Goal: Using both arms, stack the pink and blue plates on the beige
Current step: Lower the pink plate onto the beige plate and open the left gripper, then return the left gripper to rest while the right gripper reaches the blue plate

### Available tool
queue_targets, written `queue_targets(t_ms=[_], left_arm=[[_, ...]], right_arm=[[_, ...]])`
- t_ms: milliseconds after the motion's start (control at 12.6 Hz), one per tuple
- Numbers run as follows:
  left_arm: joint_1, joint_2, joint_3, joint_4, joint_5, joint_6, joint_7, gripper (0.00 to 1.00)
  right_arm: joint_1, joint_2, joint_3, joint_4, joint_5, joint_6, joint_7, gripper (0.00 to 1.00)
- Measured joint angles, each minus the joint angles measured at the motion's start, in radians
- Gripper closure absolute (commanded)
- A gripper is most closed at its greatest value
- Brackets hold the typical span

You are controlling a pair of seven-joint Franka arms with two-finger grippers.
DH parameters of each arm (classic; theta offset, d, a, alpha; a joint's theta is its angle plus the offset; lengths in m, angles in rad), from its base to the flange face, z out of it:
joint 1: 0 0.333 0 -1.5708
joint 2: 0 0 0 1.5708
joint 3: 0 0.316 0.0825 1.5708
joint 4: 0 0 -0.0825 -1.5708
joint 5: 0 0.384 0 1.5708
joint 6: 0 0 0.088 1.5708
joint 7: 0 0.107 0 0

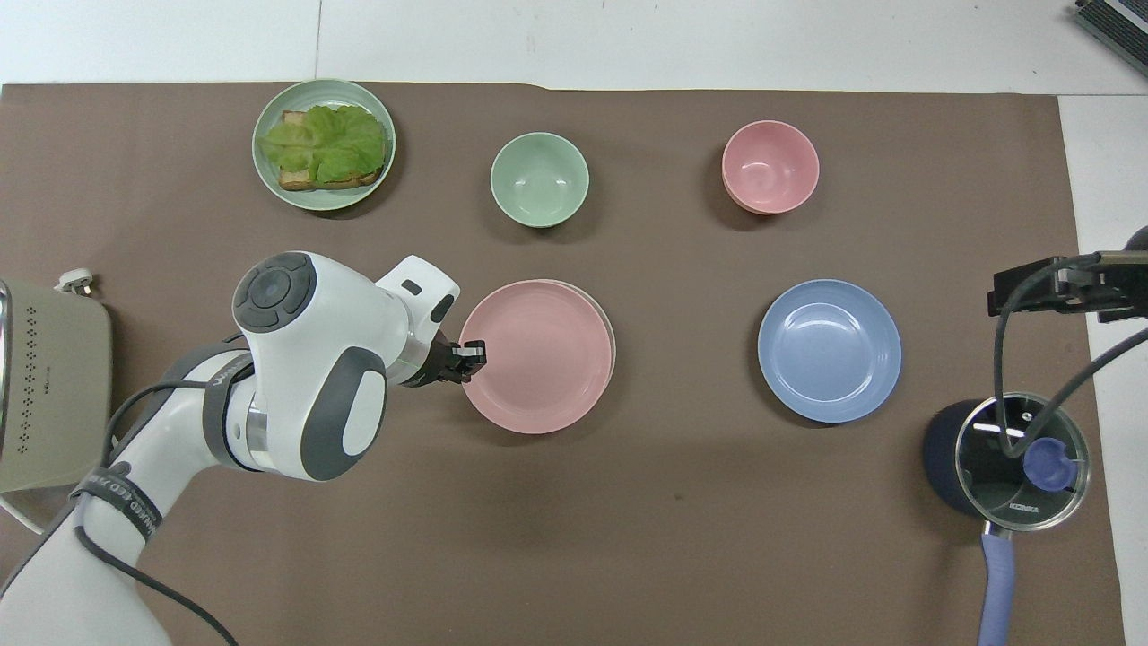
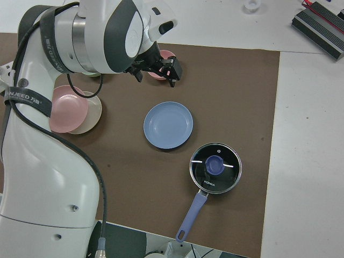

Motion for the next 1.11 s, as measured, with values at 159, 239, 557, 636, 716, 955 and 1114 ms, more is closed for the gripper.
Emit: queue_targets(t_ms=[159,239,557,636,716,955,1114], left_arm=[[0.000,0.001,0.007,0.002,0.000,0.007,0.000,0.01],[0.000,0.000,0.008,0.006,0.000,0.010,0.000,0.00],[-0.001,0.000,0.007,0.012,-0.001,0.012,-0.001,0.00],[-0.002,0.000,0.007,0.013,-0.001,0.012,-0.002,0.00],[-0.002,-0.001,0.008,0.014,-0.001,0.011,-0.002,0.00],[0.034,-0.021,0.030,0.050,0.024,-0.090,-0.001,0.00],[0.125,-0.051,0.036,0.120,0.113,-0.245,0.023,0.00]], right_arm=[[0.000,0.000,0.000,-0.002,0.000,0.000,0.000,0.00],[0.000,0.000,0.000,-0.002,0.000,0.000,0.000,0.00],[0.000,0.000,0.000,-0.002,0.000,0.000,0.000,0.00],[0.000,0.000,0.000,-0.002,0.000,0.000,0.000,0.00],[0.000,0.000,0.000,-0.002,0.000,0.000,0.000,0.00],[0.000,0.000,0.000,-0.002,0.000,0.002,0.000,0.00],[-0.001,0.000,0.000,-0.005,0.000,0.018,0.000,0.00]])
